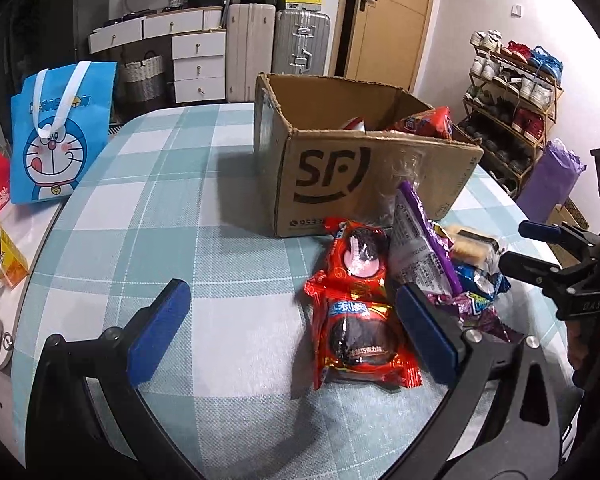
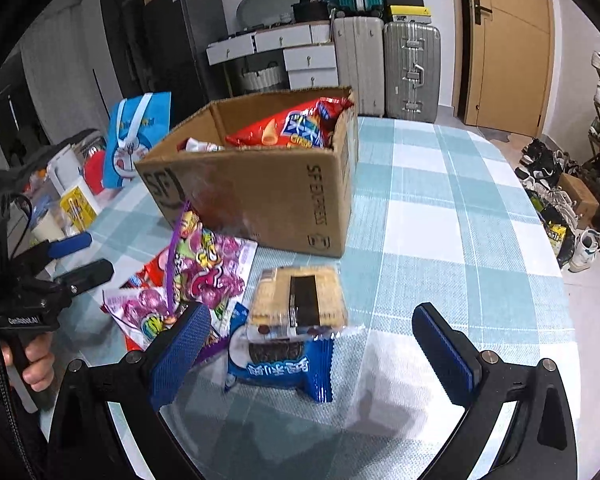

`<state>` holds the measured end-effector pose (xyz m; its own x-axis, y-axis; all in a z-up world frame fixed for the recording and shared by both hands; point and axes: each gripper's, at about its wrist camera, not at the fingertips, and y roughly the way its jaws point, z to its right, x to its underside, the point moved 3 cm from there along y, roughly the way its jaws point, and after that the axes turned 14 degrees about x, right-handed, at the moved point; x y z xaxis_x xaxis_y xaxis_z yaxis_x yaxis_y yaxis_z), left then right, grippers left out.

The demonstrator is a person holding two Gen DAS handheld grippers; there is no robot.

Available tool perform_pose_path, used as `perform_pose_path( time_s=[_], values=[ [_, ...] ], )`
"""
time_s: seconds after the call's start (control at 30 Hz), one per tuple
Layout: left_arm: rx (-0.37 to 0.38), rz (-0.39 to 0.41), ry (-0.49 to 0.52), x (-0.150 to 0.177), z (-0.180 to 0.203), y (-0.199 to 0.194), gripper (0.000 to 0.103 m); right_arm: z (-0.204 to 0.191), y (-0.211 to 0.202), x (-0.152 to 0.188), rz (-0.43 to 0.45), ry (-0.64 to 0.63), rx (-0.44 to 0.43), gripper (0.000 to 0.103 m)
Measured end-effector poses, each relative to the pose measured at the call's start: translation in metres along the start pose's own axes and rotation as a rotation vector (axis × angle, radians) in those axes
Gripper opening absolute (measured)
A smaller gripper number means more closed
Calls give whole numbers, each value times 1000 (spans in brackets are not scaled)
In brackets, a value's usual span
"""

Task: Organize snacks
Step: 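Grasp the red Oreo pack with the left gripper while the right grasps the blue biscuit pack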

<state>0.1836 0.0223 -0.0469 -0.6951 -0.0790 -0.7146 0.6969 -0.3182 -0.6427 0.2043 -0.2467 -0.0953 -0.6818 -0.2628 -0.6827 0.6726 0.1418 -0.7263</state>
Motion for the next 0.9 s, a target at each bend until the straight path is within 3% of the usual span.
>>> perform_pose_path(
  time_s=[0.27,0.7,0.9],
  values=[
    [-2,-28,-19,3,-7,6,103,-12,19,13,-82,-47,-12,102],
    [6,-93,25,12,0,21,103,-20,34,23,-121,-103,39,102],
    [28,-120,55,18,7,27,103,-25,31,26,-115,-108,12,89]
  ],
)
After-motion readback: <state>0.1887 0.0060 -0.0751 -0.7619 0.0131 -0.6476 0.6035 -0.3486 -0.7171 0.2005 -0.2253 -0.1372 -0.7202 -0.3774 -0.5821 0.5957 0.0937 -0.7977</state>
